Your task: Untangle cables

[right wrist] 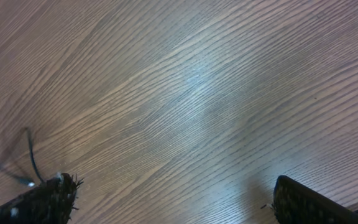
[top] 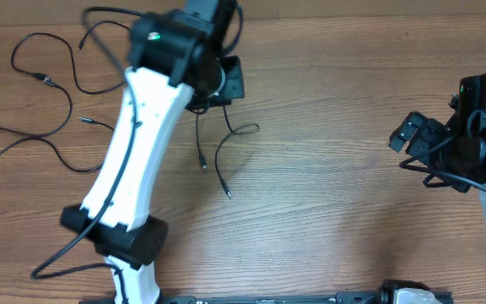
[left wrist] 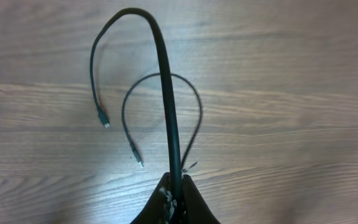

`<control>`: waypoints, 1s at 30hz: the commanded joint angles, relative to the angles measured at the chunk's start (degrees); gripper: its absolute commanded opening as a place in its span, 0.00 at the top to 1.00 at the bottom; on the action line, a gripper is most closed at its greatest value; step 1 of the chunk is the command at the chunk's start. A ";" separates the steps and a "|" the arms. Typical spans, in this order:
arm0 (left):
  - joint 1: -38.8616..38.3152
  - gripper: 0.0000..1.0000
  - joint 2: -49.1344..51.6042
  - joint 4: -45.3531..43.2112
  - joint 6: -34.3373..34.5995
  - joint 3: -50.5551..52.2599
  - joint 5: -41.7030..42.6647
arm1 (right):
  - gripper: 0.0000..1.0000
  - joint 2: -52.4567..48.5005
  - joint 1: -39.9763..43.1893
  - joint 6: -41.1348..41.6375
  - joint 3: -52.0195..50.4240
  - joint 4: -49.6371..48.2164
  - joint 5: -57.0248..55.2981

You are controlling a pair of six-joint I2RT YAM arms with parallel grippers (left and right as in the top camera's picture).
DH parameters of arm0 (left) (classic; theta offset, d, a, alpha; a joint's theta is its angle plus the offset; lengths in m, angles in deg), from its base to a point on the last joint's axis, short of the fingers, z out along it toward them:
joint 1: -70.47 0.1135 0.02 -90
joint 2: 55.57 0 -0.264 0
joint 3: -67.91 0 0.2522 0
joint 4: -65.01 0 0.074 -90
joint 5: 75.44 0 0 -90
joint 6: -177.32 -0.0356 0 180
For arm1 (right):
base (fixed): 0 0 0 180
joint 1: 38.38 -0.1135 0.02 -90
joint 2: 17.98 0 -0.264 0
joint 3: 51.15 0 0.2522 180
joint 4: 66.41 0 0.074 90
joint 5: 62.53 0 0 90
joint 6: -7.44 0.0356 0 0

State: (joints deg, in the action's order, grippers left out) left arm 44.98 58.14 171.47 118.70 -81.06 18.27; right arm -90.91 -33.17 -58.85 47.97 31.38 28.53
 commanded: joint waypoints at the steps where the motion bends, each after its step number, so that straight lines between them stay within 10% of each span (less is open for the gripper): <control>1: -1.49 0.96 2.32 -1.33 0.28 2.25 0.66 | 0.00 0.15 0.17 -0.20 0.20 -0.17 -0.57; 11: -6.27 0.93 13.77 -9.99 0.35 2.40 -0.98 | 0.00 0.15 0.17 -0.20 0.20 -0.15 -0.57; 18: -7.06 0.48 20.57 -13.18 -4.94 2.38 7.72 | 0.00 0.15 0.17 -0.20 0.20 -0.17 -0.57; 30: -7.15 0.23 20.39 -13.22 -21.75 -7.50 26.71 | 0.00 0.13 0.17 -0.20 0.20 -0.17 -0.57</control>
State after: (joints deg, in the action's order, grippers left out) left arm 38.09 79.56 158.25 104.54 -82.97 34.72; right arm -90.91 -33.17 -58.85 47.97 31.40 28.53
